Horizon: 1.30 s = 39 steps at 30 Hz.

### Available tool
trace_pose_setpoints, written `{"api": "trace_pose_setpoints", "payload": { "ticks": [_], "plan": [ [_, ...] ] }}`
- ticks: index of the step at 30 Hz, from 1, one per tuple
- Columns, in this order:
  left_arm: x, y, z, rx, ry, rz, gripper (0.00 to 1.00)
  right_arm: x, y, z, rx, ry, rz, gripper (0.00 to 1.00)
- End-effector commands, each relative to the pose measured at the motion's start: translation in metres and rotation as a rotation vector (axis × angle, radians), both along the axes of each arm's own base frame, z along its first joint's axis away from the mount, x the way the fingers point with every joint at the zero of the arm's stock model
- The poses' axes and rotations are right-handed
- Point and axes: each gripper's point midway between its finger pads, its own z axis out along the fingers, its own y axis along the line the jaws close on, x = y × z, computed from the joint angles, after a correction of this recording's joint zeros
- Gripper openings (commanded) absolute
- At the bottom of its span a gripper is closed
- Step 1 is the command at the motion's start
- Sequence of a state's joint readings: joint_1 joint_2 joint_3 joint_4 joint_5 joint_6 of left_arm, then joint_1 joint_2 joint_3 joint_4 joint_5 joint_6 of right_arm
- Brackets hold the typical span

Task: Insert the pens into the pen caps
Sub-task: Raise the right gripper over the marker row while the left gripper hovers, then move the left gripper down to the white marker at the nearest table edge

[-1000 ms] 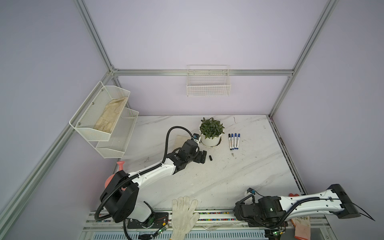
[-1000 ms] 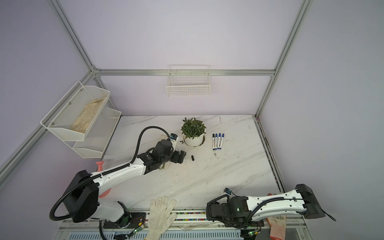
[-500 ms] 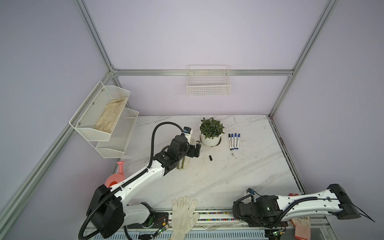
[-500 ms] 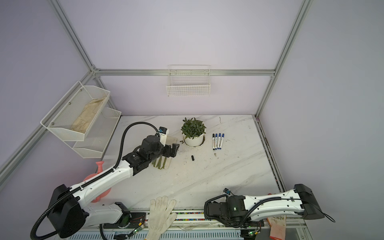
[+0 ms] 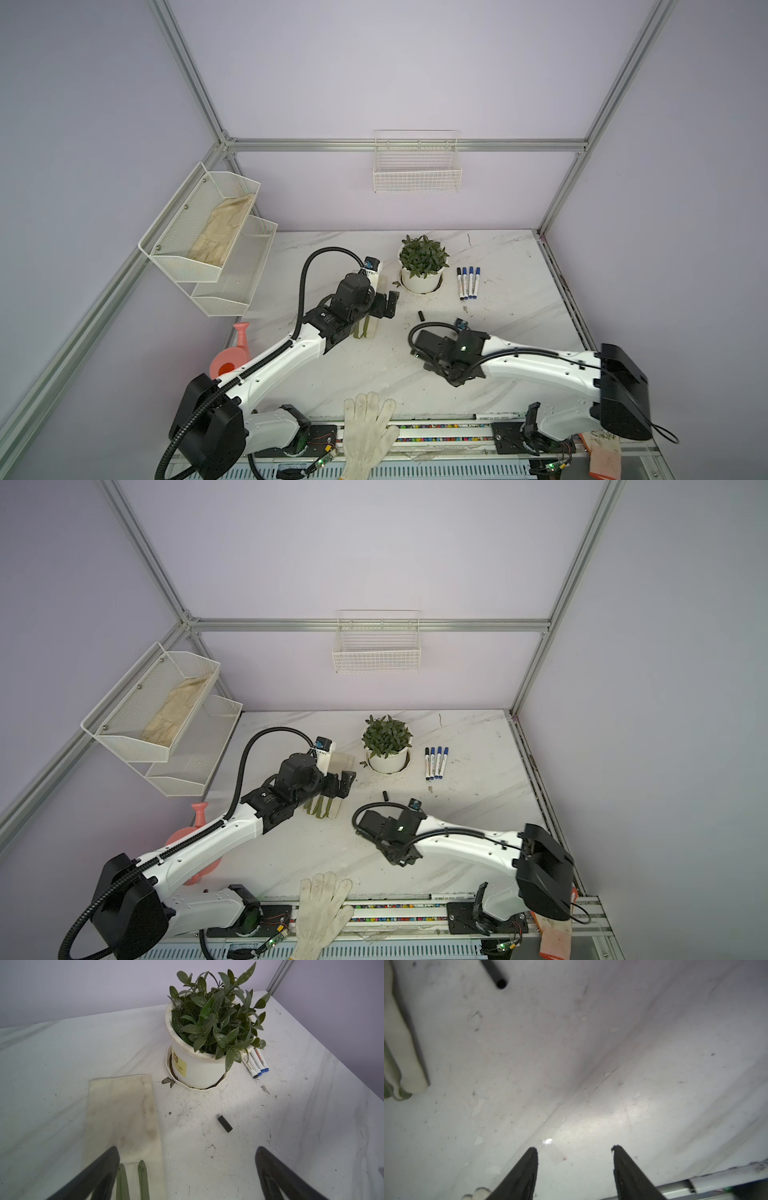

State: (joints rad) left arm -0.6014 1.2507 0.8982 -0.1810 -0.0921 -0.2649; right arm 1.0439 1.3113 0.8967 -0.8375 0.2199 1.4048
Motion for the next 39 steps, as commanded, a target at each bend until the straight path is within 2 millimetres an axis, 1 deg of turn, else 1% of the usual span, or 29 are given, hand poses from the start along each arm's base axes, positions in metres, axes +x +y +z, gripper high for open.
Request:
{"api": "trace_pose_setpoints", "payload": {
  "ticks": [1,2,4,6,8,11,13,14,16,18,21,24,28,32,34,39],
  "plan": [
    [-0.008,-0.001,-0.006,0.005,-0.005,-0.051,1.0,-0.016,-0.023,-0.009,0.098,0.112,-0.018,0.59],
    [-0.009,-0.003,-0.007,0.009,-0.002,-0.063,1.0,-0.017,-0.03,-0.012,0.104,0.135,-0.038,0.59],
    [-0.014,-0.01,-0.009,0.015,-0.001,-0.126,1.0,-0.01,-0.034,-0.013,0.111,0.144,-0.038,0.58],
    [-0.02,-0.019,-0.014,0.007,0.016,-0.192,1.0,0.007,-0.034,-0.01,0.075,0.136,-0.007,0.58],
    [-0.028,-0.031,-0.018,-0.008,0.038,-0.262,1.0,0.031,-0.027,-0.003,0.035,0.118,0.054,0.59],
    [-0.041,-0.054,-0.029,-0.001,0.08,-0.378,1.0,0.075,-0.019,0.014,-0.002,0.07,0.094,0.59],
    [-0.055,-0.076,-0.04,0.024,0.102,-0.51,1.0,0.103,-0.018,0.035,-0.012,-0.008,0.096,0.59],
    [-0.06,-0.084,-0.046,0.047,0.115,-0.54,1.0,0.113,-0.021,0.043,-0.015,-0.038,0.086,0.59],
    [-0.061,-0.096,-0.069,0.118,0.157,-0.55,1.0,0.135,-0.031,0.061,-0.018,-0.109,0.054,0.6],
    [-0.058,-0.106,-0.077,0.147,0.157,-0.556,1.0,0.15,-0.042,0.069,-0.007,-0.152,0.024,0.6],
    [-0.059,-0.126,-0.083,0.203,0.13,-0.597,1.0,0.164,-0.059,0.072,-0.013,-0.173,0.019,0.6],
    [-0.057,-0.139,-0.086,0.234,0.115,-0.603,1.0,0.171,-0.07,0.071,-0.033,-0.177,0.03,0.61],
    [-0.056,-0.148,-0.095,0.28,0.112,-0.588,1.0,0.178,-0.072,0.069,-0.042,-0.198,0.069,0.61],
    [-0.052,-0.158,-0.096,0.284,0.11,-0.577,1.0,0.187,-0.069,0.062,-0.044,-0.202,0.093,0.61],
    [-0.047,-0.163,-0.095,0.293,0.098,-0.576,1.0,0.193,-0.07,0.063,-0.049,-0.216,0.097,0.61],
    [-0.036,-0.182,-0.093,0.316,0.084,-0.614,1.0,0.212,-0.077,0.075,-0.062,-0.255,0.103,0.62]
  ]
}}
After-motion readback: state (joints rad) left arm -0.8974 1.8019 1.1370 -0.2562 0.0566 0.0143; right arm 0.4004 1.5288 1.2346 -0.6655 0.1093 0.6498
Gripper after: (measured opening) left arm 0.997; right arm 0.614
